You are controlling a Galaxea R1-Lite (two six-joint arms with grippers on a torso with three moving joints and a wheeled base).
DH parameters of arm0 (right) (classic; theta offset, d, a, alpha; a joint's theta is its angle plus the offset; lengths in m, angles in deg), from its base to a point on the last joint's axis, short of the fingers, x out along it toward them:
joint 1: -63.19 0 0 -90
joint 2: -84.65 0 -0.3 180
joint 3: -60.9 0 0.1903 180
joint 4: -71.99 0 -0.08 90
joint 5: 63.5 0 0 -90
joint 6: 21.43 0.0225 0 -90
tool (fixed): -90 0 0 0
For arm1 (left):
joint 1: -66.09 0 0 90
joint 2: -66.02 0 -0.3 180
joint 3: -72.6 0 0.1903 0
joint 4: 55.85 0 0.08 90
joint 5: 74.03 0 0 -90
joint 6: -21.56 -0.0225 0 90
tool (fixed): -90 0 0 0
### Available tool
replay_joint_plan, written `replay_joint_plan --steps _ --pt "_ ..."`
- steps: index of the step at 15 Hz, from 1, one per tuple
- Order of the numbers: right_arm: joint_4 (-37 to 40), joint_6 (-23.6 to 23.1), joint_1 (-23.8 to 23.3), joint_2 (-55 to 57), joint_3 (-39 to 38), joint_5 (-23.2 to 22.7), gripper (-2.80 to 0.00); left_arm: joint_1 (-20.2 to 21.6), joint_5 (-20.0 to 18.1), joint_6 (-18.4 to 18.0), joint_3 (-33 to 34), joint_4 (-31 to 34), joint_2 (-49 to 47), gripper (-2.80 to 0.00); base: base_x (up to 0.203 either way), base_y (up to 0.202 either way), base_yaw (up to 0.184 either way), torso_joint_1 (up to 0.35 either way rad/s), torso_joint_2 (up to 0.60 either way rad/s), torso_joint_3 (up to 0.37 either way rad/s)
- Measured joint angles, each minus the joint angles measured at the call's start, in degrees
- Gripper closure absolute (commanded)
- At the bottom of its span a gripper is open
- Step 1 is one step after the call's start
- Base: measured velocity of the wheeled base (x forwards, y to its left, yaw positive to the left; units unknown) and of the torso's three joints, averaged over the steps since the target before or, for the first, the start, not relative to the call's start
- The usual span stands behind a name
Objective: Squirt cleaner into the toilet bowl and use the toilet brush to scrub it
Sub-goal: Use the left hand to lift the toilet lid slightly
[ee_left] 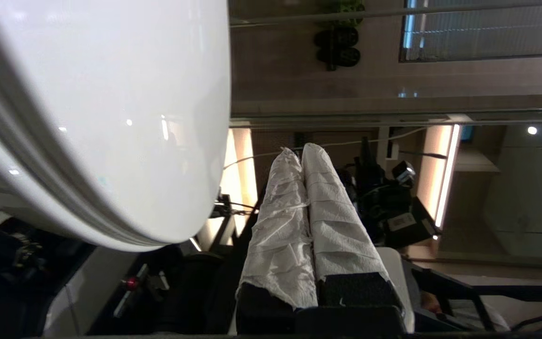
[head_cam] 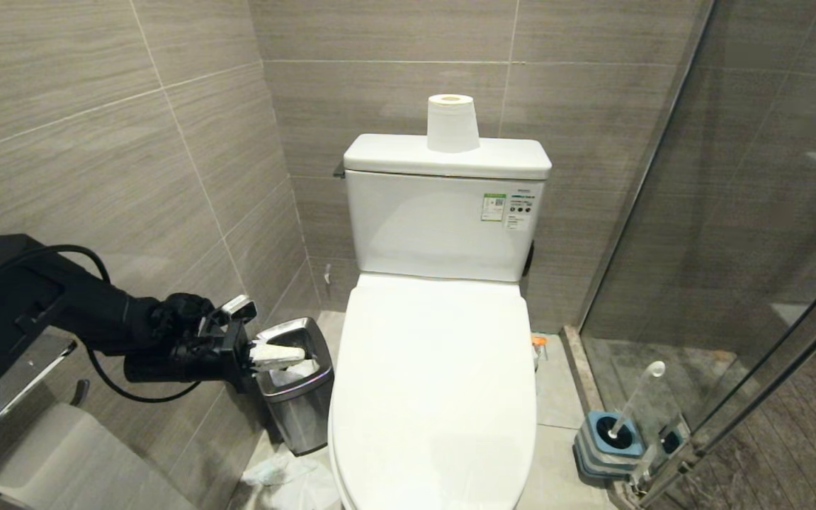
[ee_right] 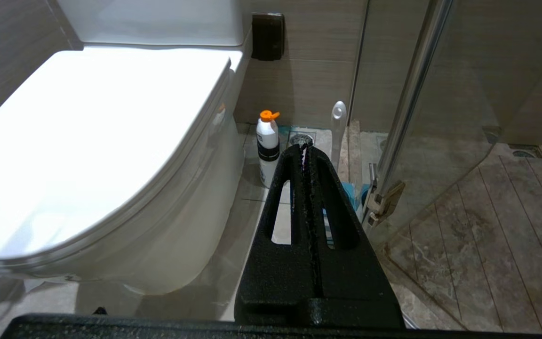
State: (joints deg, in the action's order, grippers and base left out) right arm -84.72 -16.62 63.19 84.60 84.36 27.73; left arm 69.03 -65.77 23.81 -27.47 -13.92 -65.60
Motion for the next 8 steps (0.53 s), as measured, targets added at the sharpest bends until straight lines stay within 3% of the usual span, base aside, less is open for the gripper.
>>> replay_joint_plan --steps 2,6,7,8 --pt "0.01 0.01 0.00 0.00 -0.01 -0.02 0.00 0.04 3.00 -0.20 0.35 -0.27 0.00 0.00 0.000 0.000 0.000 0.000 0.00 0.000" --pt "0.03 -0.01 0.00 0.00 -0.01 -0.02 0.00 0.12 3.50 -0.24 0.50 -0.05 -0.13 0.00 0.000 0.000 0.000 0.000 0.00 0.000" --pt "0.03 0.01 0.00 0.00 -0.01 -0.02 0.00 0.15 3.46 -0.37 0.59 0.11 -0.11 -2.80 0.000 0.000 0.000 0.000 0.00 0.000" --pt "0.03 0.01 0.00 0.00 -0.01 -0.02 0.00 0.19 3.36 -0.46 0.82 0.15 -0.11 -2.80 0.000 0.000 0.000 0.000 0.00 0.000"
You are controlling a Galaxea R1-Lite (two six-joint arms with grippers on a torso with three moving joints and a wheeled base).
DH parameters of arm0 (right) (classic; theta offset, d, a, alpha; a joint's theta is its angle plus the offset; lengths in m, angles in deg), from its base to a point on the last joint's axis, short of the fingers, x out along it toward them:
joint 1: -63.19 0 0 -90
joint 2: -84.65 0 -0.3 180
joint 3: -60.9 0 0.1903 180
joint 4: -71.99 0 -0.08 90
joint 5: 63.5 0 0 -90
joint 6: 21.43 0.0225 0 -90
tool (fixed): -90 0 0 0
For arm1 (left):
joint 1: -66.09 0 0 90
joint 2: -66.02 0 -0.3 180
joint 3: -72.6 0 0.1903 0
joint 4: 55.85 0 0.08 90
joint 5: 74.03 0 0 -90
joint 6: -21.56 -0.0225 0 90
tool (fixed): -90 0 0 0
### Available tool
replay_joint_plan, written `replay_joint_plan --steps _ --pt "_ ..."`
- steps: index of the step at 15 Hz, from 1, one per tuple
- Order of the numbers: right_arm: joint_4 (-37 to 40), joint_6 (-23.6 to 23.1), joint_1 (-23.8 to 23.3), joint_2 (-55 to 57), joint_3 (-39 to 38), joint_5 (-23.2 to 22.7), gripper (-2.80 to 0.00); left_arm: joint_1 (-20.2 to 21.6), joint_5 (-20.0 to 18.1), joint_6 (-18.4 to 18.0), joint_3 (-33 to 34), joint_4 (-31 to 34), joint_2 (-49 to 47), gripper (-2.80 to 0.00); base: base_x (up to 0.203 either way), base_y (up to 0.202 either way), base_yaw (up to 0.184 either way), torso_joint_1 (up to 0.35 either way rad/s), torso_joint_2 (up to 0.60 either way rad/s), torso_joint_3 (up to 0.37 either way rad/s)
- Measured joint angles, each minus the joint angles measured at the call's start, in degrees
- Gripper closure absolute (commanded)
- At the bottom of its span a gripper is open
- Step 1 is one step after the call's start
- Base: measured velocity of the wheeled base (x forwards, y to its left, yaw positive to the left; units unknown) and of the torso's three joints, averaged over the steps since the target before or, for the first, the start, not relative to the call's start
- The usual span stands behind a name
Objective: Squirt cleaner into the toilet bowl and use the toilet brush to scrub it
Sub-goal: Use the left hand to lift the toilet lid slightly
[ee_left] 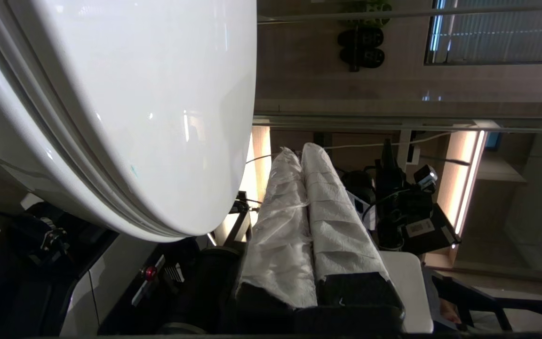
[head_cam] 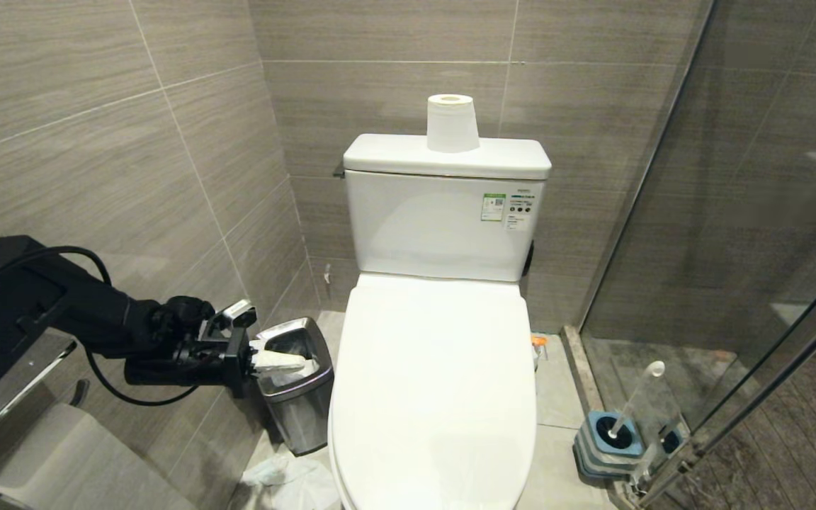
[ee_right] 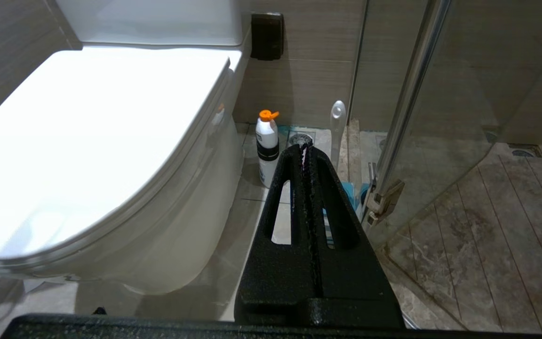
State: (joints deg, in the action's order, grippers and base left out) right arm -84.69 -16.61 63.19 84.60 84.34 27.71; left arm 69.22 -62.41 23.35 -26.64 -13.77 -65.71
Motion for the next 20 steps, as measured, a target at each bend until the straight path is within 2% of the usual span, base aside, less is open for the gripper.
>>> replay_joint_plan --steps 14,17,19,20 --pt "-0.02 0.00 0.00 0.00 -0.02 0.00 0.00 -0.24 0.46 -0.27 3.35 -8.16 -2.05 -2.80 0.000 0.000 0.000 0.000 0.00 0.000" --pt "0.00 -0.02 0.00 0.00 -0.02 0.01 0.00 -0.16 0.97 -0.55 7.28 -16.15 -1.65 -2.80 0.000 0.000 0.000 0.000 0.00 0.000" --pt "-0.02 -0.02 0.00 0.00 -0.02 0.02 0.00 0.15 2.91 -0.97 9.82 -23.55 -1.56 -2.80 0.000 0.000 0.000 0.000 0.00 0.000" --pt "-0.01 -0.03 0.00 0.02 -0.02 0.02 0.00 0.45 3.99 -1.39 10.43 -25.29 -1.56 -2.80 0.000 0.000 0.000 0.000 0.00 0.000"
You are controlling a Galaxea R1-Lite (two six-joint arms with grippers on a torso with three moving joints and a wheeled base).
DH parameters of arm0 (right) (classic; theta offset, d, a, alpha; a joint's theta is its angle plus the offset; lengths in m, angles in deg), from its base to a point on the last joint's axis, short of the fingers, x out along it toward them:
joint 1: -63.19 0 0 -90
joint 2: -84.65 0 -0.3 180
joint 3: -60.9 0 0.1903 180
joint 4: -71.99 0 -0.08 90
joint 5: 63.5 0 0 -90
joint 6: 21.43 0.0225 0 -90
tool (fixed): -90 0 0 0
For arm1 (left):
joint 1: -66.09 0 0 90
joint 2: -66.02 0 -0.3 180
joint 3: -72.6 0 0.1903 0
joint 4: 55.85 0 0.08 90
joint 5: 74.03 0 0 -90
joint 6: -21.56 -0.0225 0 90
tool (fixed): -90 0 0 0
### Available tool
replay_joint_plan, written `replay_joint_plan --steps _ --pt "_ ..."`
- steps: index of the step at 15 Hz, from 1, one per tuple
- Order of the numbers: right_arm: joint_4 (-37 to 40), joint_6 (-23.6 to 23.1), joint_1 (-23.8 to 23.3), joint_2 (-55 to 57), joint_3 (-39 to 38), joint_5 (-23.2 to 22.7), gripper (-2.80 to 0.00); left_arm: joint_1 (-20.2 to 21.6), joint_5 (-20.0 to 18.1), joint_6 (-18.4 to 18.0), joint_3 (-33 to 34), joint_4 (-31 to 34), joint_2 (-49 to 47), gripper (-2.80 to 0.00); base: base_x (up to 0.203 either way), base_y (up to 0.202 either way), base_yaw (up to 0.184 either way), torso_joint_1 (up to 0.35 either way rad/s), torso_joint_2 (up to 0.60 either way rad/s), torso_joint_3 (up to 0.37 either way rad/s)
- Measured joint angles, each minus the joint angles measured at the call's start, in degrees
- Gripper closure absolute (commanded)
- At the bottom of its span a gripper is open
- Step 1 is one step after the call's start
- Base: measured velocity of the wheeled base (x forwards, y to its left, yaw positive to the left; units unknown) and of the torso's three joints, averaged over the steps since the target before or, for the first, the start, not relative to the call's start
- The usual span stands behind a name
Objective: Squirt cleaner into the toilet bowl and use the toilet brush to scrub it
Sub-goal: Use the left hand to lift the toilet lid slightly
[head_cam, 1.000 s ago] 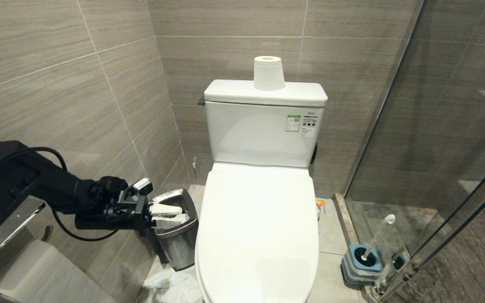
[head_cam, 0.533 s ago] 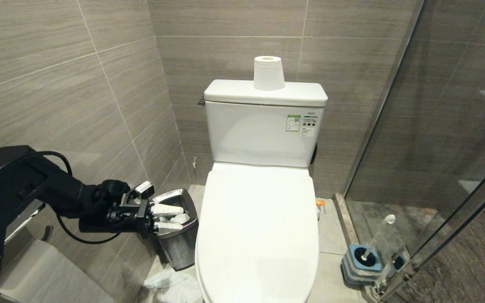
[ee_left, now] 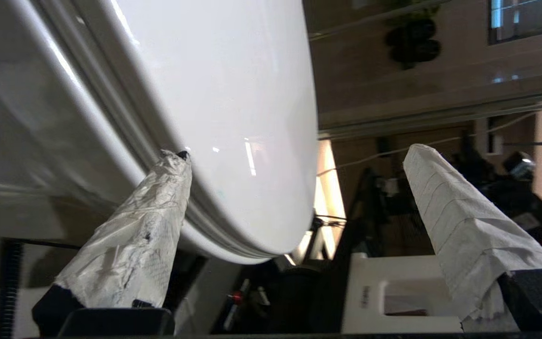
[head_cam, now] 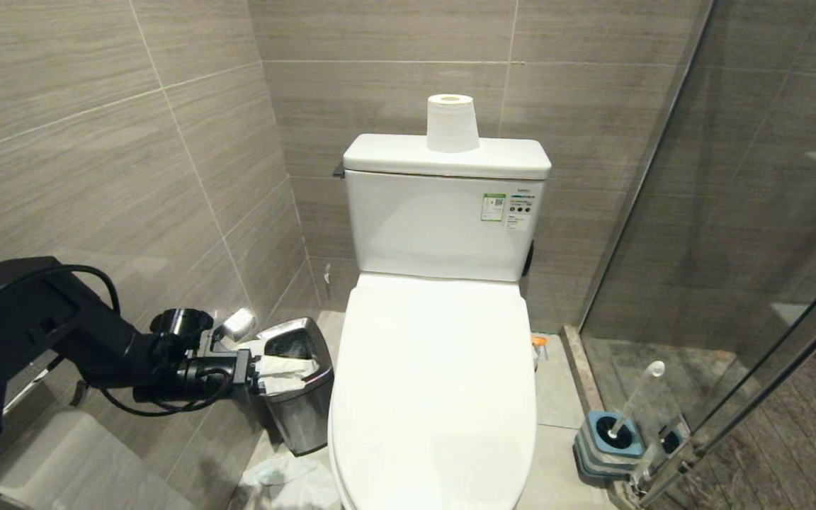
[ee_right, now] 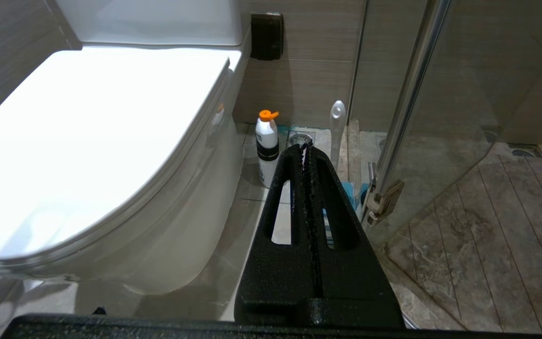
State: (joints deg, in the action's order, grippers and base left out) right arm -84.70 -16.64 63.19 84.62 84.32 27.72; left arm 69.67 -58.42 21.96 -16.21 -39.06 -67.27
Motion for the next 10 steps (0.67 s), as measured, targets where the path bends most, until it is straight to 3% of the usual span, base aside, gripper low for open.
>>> replay_joint_plan --steps 3,10 --pt "-0.02 0.05 0.00 -0.02 0.00 0.01 0.00 0.42 2.61 -0.65 1.14 0.24 -0.20 -2.80 0.000 0.000 0.000 0.000 0.00 0.000" --pt "-0.02 0.03 0.00 -0.02 0.02 0.01 0.00 0.88 1.87 -0.20 1.80 0.13 -0.30 -2.80 0.000 0.000 0.000 0.000 0.00 0.000"
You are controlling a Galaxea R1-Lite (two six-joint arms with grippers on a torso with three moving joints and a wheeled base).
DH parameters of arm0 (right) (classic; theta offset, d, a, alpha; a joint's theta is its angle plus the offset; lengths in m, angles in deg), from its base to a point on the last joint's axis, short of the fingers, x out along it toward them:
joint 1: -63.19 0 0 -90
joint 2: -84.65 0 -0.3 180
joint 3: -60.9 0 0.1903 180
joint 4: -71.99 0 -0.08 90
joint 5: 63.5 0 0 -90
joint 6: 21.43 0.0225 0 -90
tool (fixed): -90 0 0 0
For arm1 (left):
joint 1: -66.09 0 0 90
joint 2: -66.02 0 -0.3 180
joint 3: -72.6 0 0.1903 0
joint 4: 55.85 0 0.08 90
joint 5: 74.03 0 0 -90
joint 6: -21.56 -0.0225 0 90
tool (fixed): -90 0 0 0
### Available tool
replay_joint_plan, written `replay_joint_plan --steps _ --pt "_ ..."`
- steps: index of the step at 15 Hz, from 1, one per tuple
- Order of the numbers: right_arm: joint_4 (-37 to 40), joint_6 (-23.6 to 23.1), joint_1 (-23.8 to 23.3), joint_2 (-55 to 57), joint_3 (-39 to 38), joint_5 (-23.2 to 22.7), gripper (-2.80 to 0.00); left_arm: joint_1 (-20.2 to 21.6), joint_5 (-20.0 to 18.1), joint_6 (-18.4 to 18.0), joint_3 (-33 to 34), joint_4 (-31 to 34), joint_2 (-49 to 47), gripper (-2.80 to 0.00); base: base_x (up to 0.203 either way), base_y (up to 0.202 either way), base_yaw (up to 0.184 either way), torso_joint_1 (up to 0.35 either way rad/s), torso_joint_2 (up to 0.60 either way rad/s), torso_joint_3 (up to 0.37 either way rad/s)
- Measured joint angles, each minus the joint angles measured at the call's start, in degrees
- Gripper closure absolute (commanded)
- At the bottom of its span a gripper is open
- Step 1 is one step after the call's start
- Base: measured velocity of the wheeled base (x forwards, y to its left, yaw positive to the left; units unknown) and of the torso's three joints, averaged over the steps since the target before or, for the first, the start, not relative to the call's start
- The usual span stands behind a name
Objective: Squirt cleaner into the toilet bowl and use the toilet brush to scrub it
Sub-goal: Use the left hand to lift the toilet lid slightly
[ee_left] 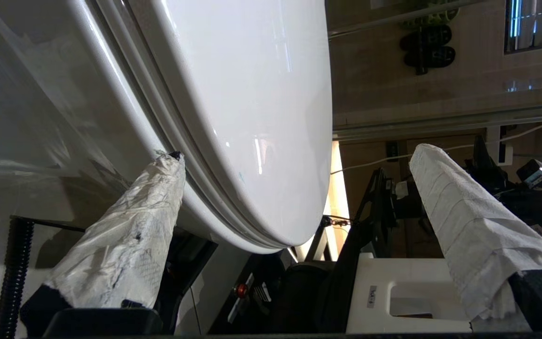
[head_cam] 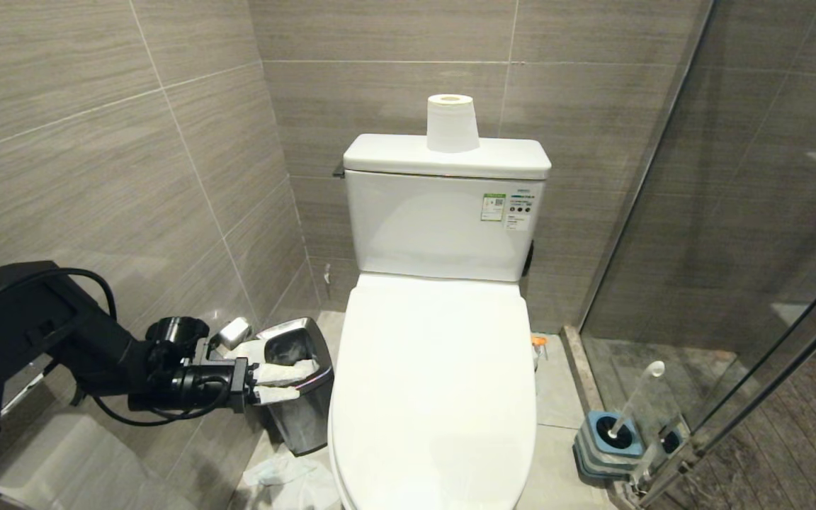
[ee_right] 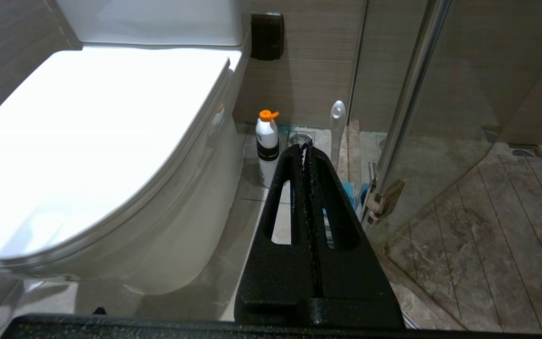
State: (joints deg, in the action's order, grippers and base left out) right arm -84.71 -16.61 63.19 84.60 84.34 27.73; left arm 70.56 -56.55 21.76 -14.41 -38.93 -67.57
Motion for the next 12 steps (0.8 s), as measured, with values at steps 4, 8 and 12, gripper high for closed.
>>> replay_joint_plan --steps 4,8,12 --pt "0.00 0.00 0.00 0.00 0.00 -0.02 0.00 0.22 -0.38 -0.34 0.00 -0.35 0.44 -2.80 0.000 0.000 0.000 0.000 0.00 0.000" --pt "-0.01 0.00 0.00 0.00 0.01 -0.04 0.00 0.27 -0.33 -0.32 0.12 -1.27 1.23 -2.80 0.000 0.000 0.000 0.000 0.00 0.000" --pt "0.00 -0.02 0.00 0.00 0.00 -0.02 0.00 1.71 -1.61 -0.21 0.54 -3.16 1.57 -2.80 0.000 0.000 0.000 0.000 0.00 0.000"
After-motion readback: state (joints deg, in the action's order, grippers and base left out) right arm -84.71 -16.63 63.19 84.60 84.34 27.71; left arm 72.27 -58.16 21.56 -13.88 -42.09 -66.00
